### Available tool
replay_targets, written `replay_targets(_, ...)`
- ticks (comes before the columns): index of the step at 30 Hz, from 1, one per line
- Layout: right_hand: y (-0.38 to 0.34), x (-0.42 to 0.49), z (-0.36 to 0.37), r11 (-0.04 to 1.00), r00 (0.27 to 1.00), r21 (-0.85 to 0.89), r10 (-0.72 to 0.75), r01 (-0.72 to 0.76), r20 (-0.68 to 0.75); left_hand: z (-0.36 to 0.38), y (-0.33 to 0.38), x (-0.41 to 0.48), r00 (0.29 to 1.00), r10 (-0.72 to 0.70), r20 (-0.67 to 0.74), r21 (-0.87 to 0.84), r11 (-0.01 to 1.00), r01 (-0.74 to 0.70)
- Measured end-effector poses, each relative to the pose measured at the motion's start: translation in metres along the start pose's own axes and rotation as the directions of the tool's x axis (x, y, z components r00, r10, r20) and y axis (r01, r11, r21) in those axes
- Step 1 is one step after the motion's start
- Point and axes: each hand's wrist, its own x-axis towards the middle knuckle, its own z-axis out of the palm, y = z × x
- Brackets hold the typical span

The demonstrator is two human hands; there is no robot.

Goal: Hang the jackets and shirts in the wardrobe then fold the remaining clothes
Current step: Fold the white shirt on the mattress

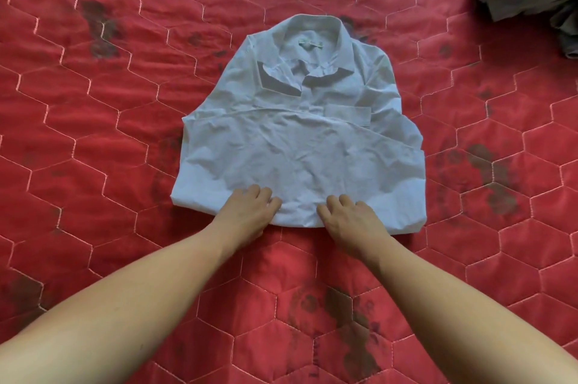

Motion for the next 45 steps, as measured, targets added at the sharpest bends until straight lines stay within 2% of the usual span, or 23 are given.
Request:
replay_targets(3, 0.001, 0.004, 0.007, 0.999, 0.999, 0.030, 0.020, -0.021, 0.028, 0.002, 0.004, 0.010, 0.999, 0.037, -0.037, 0.033, 0.999, -0.036)
replay_targets(5, 0.002, 0.007, 0.003, 0.997, 0.996, 0.036, 0.062, -0.064, 0.058, -0.006, 0.003, 0.015, 1.000, -0.003, -0.005, 0.042, 0.999, 0.003)
replay_targets(6, 0.002, 0.008, 0.001, 0.997, 0.993, 0.048, 0.057, -0.062, 0.103, -0.009, 0.003, 0.014, 0.997, -0.033, 0.076, 0.018, 0.999, 0.032)
replay_targets(8, 0.001, 0.005, -0.001, 0.991, 0.974, 0.116, 0.042, -0.069, 0.222, -0.012, 0.003, 0.014, 0.958, -0.041, 0.284, -0.132, 0.988, 0.082)
replay_targets(10, -0.002, -0.001, -0.007, 0.975, 0.923, 0.215, -0.035, -0.053, 0.384, -0.015, 0.004, 0.008, 0.883, 0.071, 0.464, -0.263, 0.963, 0.061)
replay_targets(12, -0.003, -0.002, -0.016, 0.939, 0.857, 0.330, -0.094, -0.092, 0.507, -0.020, 0.006, 0.004, 0.813, 0.185, 0.552, -0.334, 0.943, 0.011)
replay_targets(13, 0.000, 0.002, -0.020, 0.893, 0.851, 0.417, -0.083, -0.167, 0.518, -0.025, 0.003, 0.005, 0.818, 0.203, 0.538, -0.377, 0.926, 0.018)
replay_targets(14, 0.005, 0.008, -0.023, 0.826, 0.866, 0.505, -0.043, -0.249, 0.498, -0.027, -0.003, 0.010, 0.855, 0.181, 0.485, -0.426, 0.904, 0.050)
replay_targets(15, 0.012, 0.017, -0.025, 0.768, 0.901, 0.567, 0.030, -0.298, 0.433, -0.031, -0.011, 0.018, 0.904, 0.122, 0.409, -0.470, 0.878, 0.094)
replay_targets(16, 0.022, 0.026, -0.026, 0.756, 0.937, 0.581, 0.118, -0.300, 0.330, -0.034, -0.020, 0.030, 0.954, 0.033, 0.300, -0.488, 0.864, 0.123)
replay_targets(18, 0.042, 0.046, -0.026, 0.858, 0.963, 0.439, 0.253, -0.266, 0.090, -0.038, -0.039, 0.056, 0.985, -0.149, 0.082, -0.409, 0.897, 0.170)
replay_targets(19, 0.052, 0.055, -0.026, 0.905, 0.957, 0.321, 0.288, -0.280, 0.022, -0.038, -0.046, 0.067, 0.975, -0.218, 0.054, -0.342, 0.913, 0.223)
replay_targets(21, 0.067, 0.070, -0.025, 0.924, 0.942, 0.185, 0.332, -0.335, 0.051, -0.036, -0.055, 0.085, 0.957, -0.264, 0.121, -0.251, 0.924, 0.287)
replay_targets(22, 0.073, 0.075, -0.025, 0.920, 0.937, 0.177, 0.338, -0.349, 0.092, -0.036, -0.058, 0.092, 0.955, -0.260, 0.146, -0.226, 0.931, 0.288)
replay_targets(24, 0.081, 0.085, -0.027, 0.918, 0.936, 0.199, 0.319, -0.344, 0.145, -0.039, -0.063, 0.100, 0.962, -0.248, 0.116, -0.181, 0.947, 0.266)
replay_targets(27, 0.086, 0.092, -0.037, 0.931, 0.942, 0.155, 0.317, -0.332, 0.111, -0.045, -0.072, 0.104, 0.976, -0.215, 0.020, -0.112, 0.970, 0.216)
replay_targets(29, 0.089, 0.094, -0.041, 0.939, 0.945, 0.129, 0.305, -0.319, 0.121, -0.047, -0.078, 0.104, 0.983, -0.175, 0.050, -0.055, 0.982, 0.178)
replay_targets(33, 0.093, 0.096, -0.048, 0.948, 0.951, 0.130, 0.270, -0.289, 0.148, -0.051, -0.084, 0.103, 0.976, -0.134, 0.172, -0.230, 0.958, 0.172)
replay_targets(37, 0.090, 0.089, -0.051, 0.934, 0.972, 0.277, 0.202, -0.227, 0.117, -0.053, -0.087, 0.100, 0.985, -0.107, 0.134, -0.289, 0.947, 0.142)
replay_targets(40, 0.090, 0.082, -0.043, 0.959, 0.981, 0.231, 0.134, -0.164, 0.139, -0.051, -0.086, 0.099, 0.983, -0.124, 0.138, -0.389, 0.906, 0.169)
replay_targets(45, 0.094, 0.083, -0.035, 0.964, 0.974, 0.170, 0.186, -0.206, 0.129, -0.046, -0.092, 0.095, 0.962, -0.118, 0.245, -0.523, 0.820, 0.234)
